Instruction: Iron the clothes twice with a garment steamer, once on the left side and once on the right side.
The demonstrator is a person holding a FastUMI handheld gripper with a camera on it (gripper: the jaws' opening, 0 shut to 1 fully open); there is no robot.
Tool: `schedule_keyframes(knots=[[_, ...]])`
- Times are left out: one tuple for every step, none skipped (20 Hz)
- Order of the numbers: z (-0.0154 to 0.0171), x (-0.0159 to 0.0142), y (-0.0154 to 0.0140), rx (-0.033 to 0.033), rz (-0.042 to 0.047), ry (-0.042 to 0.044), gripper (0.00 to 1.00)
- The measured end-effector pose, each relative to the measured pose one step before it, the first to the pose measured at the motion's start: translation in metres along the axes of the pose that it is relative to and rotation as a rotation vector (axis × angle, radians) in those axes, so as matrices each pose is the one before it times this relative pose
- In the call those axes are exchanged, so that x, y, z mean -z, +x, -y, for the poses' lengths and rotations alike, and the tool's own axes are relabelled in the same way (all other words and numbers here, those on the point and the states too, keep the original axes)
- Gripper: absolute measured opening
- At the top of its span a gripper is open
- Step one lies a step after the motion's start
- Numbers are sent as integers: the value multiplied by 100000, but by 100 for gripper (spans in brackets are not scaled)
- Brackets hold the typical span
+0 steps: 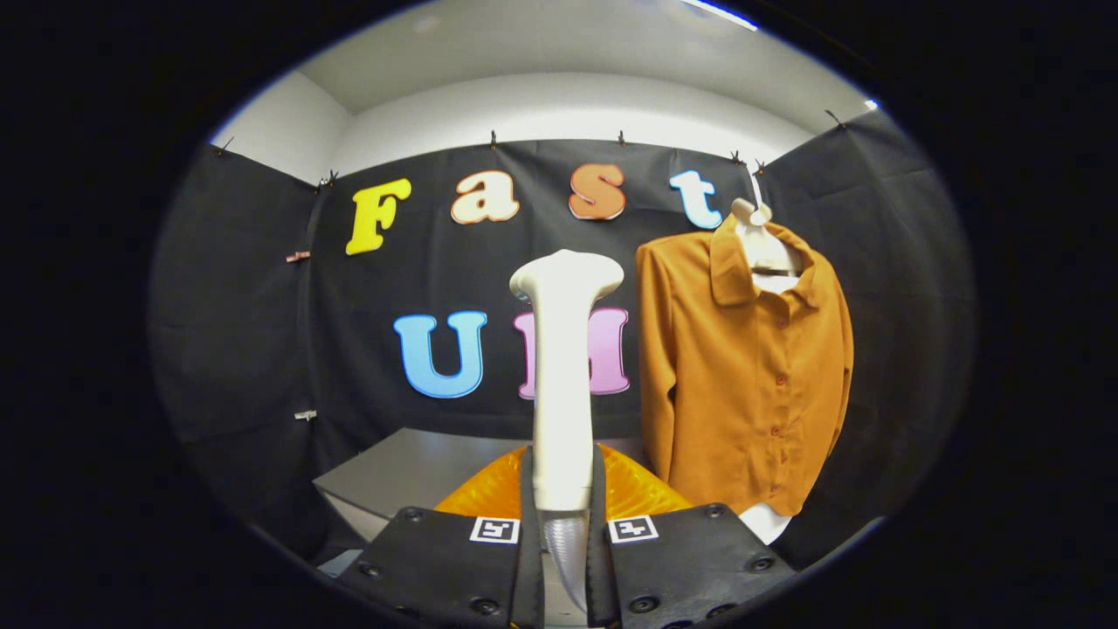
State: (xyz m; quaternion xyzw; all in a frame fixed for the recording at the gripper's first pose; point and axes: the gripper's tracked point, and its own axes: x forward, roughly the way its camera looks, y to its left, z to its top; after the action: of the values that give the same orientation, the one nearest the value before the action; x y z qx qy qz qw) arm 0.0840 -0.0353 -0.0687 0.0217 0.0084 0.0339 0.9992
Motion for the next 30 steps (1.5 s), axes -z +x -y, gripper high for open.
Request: schedule_keyframes(knots=[[1097,-794,-530,742,2867,-955,22],[1533,-635,-197,837,1843,-485,22],[1256,-315,-184,736,1232,980,22],[1275,-314,-156,722,1796,1330,22],[1270,16,160,629,666,48,22],[1283,134,240,415,1399,8,22],[1143,225,174,33,1116,583,22],[981,367,296,-175,472,906,22],[955,288,264,-243,646,840,22],[1110,303,247,51,526,281,22],[1079,448,370,339,54,-348,22],[1070,462,335,126,429,-189,22],[788,498,231,380,-107,-359,22],[847,518,278,663,-196,-613,22],[805,633,352,778,-850,-480,22],[706,554,327,767,-497,-241,22],[486,508,469,451,-459,116,22],[385,436,297,794,-556,34,22],[277,381,404,905,-221,-576,22],[259,481,381,760,-336,-577,22],[355,461,340,778,-591,-300,22],[421,352,342,715,-611,-236,22],[391,467,394,711,-870,-193,22],[324,470,304,713,-936,77,22],[249,453,280,569,-938,475,22],[207,412,286,339,-894,335,22],[187,431,324,3,-962,267,22],[76,483,309,-154,-932,-72,22],[22,327,222,-139,-426,-356,22],[62,84,135,-175,317,-47,22]])
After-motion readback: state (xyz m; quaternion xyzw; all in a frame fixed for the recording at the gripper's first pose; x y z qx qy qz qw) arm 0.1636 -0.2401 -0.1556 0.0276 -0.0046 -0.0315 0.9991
